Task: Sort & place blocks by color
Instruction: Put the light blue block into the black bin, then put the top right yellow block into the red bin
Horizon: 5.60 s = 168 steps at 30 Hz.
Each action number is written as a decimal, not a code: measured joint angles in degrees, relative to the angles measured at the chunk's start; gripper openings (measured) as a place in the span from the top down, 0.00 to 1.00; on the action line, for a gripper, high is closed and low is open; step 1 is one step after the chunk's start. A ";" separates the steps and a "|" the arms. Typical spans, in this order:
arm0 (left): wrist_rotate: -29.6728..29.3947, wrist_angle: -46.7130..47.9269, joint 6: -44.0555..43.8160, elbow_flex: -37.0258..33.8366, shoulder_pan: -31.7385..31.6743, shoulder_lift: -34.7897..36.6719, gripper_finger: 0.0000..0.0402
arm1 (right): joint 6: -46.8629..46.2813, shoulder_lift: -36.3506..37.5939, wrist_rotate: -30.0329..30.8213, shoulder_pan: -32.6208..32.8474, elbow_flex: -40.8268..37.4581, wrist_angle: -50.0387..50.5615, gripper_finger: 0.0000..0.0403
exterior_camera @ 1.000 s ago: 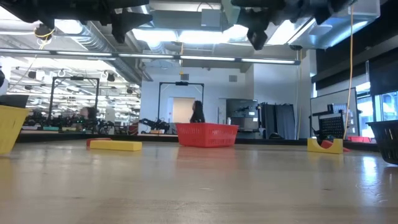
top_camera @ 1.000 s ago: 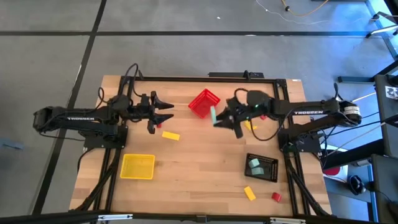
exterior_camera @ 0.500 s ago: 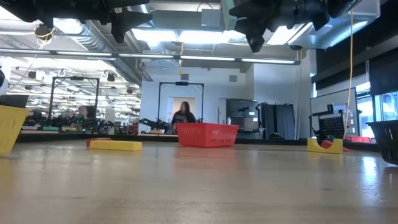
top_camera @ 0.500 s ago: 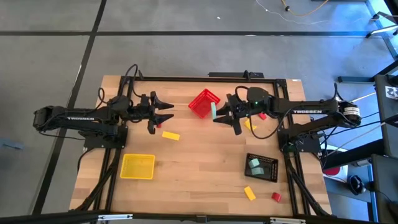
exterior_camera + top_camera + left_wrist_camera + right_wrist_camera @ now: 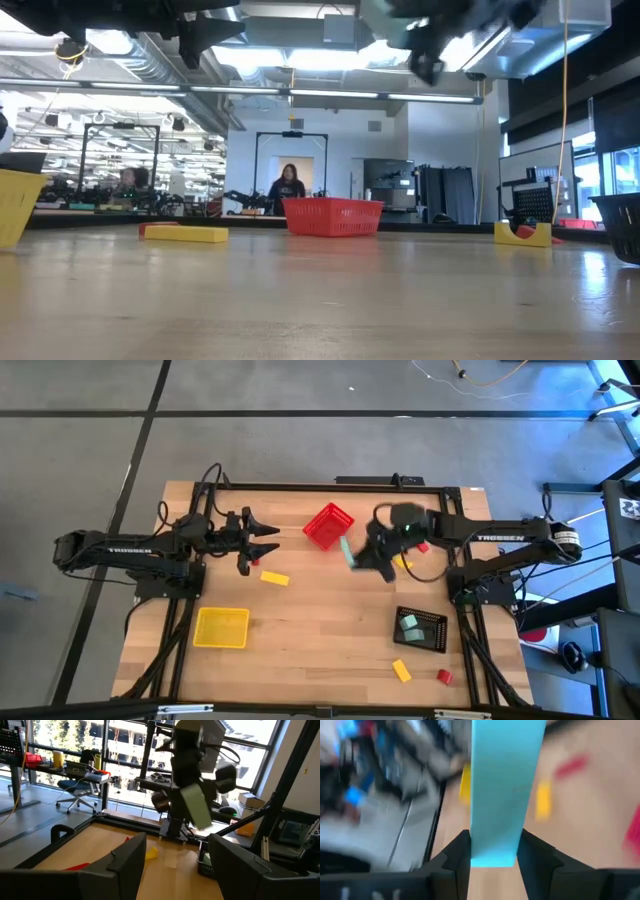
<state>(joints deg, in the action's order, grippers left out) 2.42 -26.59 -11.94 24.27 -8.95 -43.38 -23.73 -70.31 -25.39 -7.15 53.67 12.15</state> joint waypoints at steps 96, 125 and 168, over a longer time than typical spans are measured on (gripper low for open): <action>-3.17 -1.25 -10.01 0.02 0.00 0.00 0.48 | 5.82 14.89 30.76 2.16 -9.01 -15.66 0.36; -4.49 -1.40 -9.99 0.02 -0.94 0.00 0.48 | -70.54 4.31 44.07 0.24 -9.07 51.20 0.36; -4.89 -1.33 -9.92 0.02 -1.11 0.00 0.48 | -68.84 6.90 49.06 0.54 -18.17 39.60 0.93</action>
<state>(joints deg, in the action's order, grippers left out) -2.48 -27.92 -21.87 24.29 -10.07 -43.38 -92.57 -63.41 23.67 -6.61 35.50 51.76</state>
